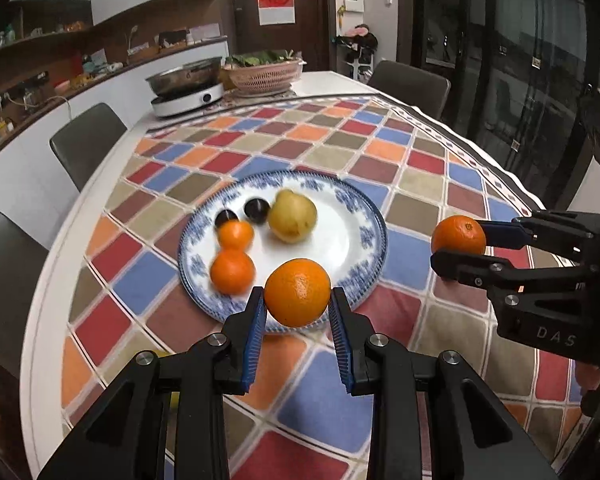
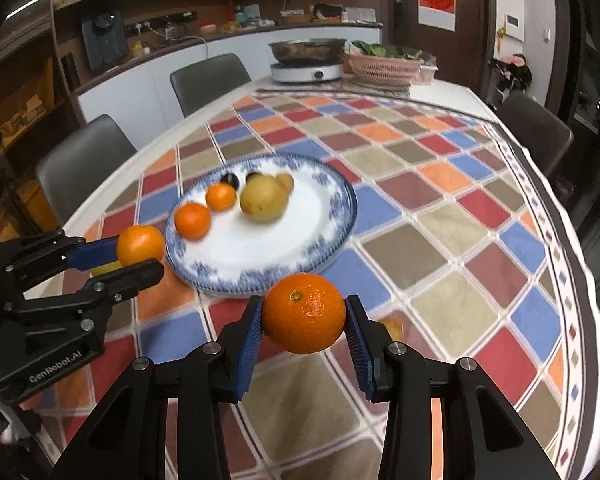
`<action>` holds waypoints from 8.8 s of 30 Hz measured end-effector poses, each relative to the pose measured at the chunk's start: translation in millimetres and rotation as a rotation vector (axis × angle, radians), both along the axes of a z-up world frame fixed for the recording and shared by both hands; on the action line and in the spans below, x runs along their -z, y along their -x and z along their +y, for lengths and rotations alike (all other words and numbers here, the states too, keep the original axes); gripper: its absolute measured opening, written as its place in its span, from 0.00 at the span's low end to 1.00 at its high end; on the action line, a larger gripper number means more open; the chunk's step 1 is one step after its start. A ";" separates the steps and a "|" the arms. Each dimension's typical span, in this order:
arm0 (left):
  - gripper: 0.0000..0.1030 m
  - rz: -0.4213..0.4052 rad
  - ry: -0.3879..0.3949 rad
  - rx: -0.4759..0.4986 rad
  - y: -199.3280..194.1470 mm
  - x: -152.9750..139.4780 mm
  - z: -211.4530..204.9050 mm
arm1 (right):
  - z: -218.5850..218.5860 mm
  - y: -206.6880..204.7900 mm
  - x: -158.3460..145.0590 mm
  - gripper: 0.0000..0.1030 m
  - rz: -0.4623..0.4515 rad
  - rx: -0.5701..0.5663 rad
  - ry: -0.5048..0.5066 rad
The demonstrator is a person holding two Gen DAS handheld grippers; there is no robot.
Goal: Organize fruits
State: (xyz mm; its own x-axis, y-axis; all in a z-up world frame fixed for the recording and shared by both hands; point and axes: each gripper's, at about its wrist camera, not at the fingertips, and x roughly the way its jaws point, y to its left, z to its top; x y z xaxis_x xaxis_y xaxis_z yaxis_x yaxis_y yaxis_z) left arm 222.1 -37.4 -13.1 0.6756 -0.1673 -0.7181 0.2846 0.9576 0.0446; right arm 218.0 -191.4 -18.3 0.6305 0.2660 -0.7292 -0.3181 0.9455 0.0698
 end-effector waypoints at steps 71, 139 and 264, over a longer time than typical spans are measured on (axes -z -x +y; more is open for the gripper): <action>0.92 -0.233 -0.047 -0.370 72.8 -35.3 53.5 | -12.6 26.6 -45.2 0.74 -0.157 0.332 -0.018; 0.43 0.009 -0.057 -0.348 21.2 50.1 70.9 | -11.1 3.5 40.0 0.27 0.022 0.473 0.013; 0.82 -0.173 0.053 -0.184 101.1 -49.6 26.3 | -10.7 92.1 -56.8 0.73 -0.183 0.155 -0.054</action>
State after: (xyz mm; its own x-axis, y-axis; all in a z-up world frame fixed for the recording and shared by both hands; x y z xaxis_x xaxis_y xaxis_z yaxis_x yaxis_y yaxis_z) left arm 121.0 -11.1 36.6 0.8102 -0.0643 -0.5826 0.0977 0.9949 0.0261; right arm 125.9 -202.1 38.5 0.7870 0.1913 -0.5865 -0.1817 0.9804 0.0759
